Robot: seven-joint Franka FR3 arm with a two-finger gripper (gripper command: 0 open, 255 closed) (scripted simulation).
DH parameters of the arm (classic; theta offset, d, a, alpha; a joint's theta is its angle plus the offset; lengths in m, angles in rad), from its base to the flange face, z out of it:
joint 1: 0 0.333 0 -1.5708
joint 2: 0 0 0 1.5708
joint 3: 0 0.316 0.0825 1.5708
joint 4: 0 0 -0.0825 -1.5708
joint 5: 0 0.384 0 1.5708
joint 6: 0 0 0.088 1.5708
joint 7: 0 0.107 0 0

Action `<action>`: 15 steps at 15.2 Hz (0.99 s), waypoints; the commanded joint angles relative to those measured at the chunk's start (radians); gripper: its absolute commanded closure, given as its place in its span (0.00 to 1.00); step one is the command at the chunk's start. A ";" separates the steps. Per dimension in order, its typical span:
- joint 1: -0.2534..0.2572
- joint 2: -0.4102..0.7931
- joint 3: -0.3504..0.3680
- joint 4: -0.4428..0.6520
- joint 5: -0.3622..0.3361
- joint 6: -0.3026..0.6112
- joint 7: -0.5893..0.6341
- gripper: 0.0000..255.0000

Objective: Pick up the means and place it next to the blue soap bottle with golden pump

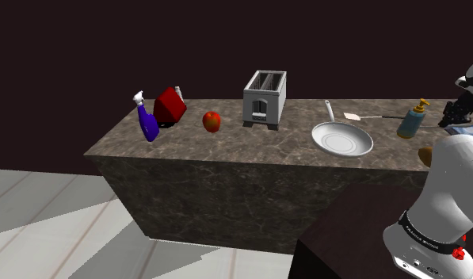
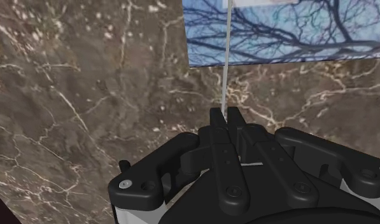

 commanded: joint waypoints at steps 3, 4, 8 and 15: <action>0.003 -0.004 -0.005 -0.002 -0.002 0.000 0.000 0.00; 0.004 -0.004 -0.006 -0.001 -0.002 -0.001 -0.001 0.00; -0.027 0.012 0.028 0.004 0.018 -0.025 -0.013 0.00; -0.108 0.050 0.114 0.030 0.068 -0.099 -0.045 0.00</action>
